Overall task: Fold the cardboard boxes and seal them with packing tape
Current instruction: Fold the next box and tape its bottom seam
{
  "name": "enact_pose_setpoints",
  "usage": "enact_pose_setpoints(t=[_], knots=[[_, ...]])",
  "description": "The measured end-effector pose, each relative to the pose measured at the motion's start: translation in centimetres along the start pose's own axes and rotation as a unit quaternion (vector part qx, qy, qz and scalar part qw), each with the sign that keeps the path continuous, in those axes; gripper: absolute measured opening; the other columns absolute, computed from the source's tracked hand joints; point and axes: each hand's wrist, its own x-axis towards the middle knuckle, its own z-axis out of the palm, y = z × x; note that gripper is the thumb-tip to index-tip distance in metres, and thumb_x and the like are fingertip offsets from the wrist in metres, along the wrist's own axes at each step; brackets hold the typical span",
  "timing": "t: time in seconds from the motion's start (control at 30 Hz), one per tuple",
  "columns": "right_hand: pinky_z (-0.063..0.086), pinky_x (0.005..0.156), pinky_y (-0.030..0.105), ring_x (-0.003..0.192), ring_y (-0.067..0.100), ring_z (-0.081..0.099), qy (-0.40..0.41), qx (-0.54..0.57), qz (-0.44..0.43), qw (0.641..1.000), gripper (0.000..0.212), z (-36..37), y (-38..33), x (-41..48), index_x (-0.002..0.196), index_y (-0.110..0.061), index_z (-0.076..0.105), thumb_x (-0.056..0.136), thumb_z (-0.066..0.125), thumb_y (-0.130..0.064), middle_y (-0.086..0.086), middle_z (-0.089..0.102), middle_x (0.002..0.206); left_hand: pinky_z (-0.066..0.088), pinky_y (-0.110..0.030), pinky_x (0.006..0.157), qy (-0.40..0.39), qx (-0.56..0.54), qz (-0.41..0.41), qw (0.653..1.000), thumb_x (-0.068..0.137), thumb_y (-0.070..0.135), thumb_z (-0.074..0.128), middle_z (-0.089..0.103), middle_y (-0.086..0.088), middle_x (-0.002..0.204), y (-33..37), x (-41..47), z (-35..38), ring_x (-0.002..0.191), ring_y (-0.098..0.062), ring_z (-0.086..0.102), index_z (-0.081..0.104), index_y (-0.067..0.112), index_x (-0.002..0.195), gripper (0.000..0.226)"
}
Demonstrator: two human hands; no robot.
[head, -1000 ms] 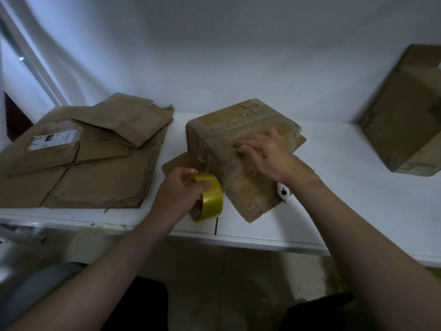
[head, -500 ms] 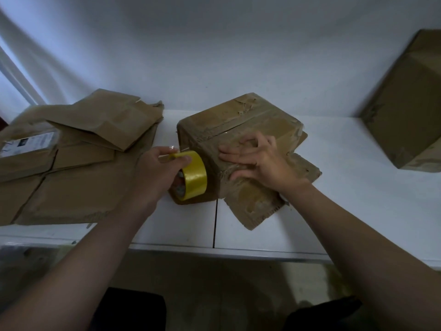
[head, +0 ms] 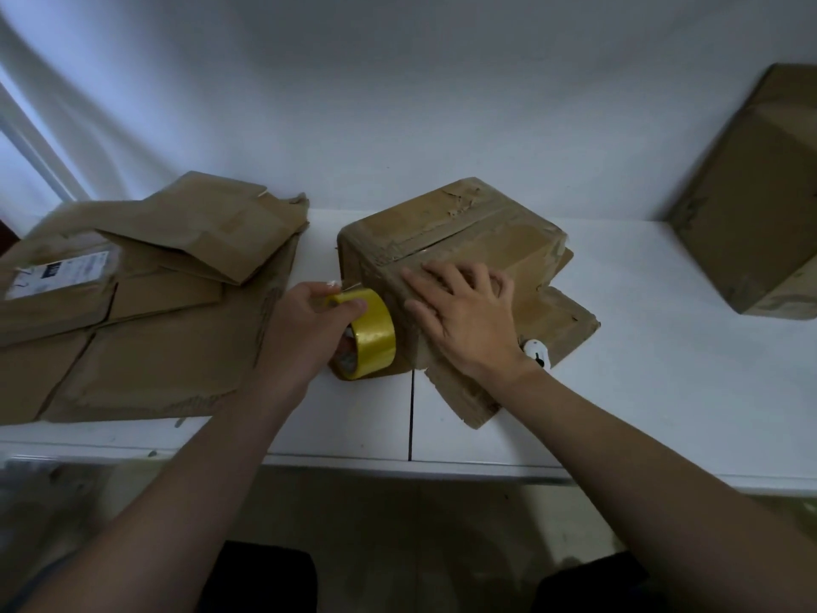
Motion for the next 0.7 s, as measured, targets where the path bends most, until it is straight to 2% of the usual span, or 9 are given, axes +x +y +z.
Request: enact_pose_setpoints(t=[0.13,0.23,0.4,0.57,0.7], knots=[[0.031,0.104,0.05,0.123,0.023,0.049,0.028,-0.024,-0.02,0.999,0.054,0.7,0.0,-0.2,0.144,-0.041,0.052,0.099,0.038,-0.068,-0.011,0.057,0.139,0.058,-0.049,0.092,-0.008,0.023,0.013,1.0,0.082,0.032,0.081,0.058,0.002,0.117,-0.3,0.1,-0.1,0.11,-0.025,0.063,0.063,0.03,0.118,0.04],[0.031,0.107,0.052,0.124,0.025,0.05,0.022,-0.028,-0.031,0.999,0.058,0.7,0.1,-0.3,0.145,-0.039,0.051,0.097,0.042,-0.069,-0.01,0.056,0.142,0.058,-0.049,0.092,-0.011,0.024,0.01,1.0,0.082,0.031,0.081,0.059,0.0,0.116,-0.1,0.0,0.0,0.109,-0.025,0.063,0.062,0.029,0.117,0.04],[0.03,0.11,0.056,0.13,0.029,0.045,-0.026,-0.017,-0.038,0.999,0.06,0.0,0.2,-0.4,0.149,-0.041,0.045,0.096,0.04,-0.068,-0.009,0.05,0.15,0.058,-0.046,0.089,-0.022,0.03,0.023,0.999,0.084,0.031,0.08,0.06,0.014,0.101,0.4,-0.5,0.1,0.098,-0.016,0.064,0.063,0.024,0.123,0.043],[0.028,0.113,0.059,0.139,0.031,0.04,-0.076,0.012,-0.083,0.994,0.054,-1.4,1.8,-0.9,0.153,-0.04,0.039,0.103,0.031,-0.057,-0.013,0.041,0.158,0.06,-0.048,0.087,-0.023,0.038,0.036,0.998,0.082,0.035,0.08,0.066,0.006,0.103,0.9,-1.0,0.0,0.096,-0.022,0.069,0.061,0.037,0.11,0.034],[0.015,0.122,0.055,0.152,0.023,0.024,-0.101,0.069,-0.143,0.982,0.05,-2.3,5.1,-2.3,0.156,-0.037,0.035,0.107,0.031,-0.044,-0.016,0.032,0.162,0.06,-0.049,0.085,-0.031,0.029,0.045,0.998,0.079,0.04,0.081,0.068,0.001,0.11,1.4,-1.7,0.3,0.097,-0.024,0.07,0.06,0.041,0.106,0.034]])
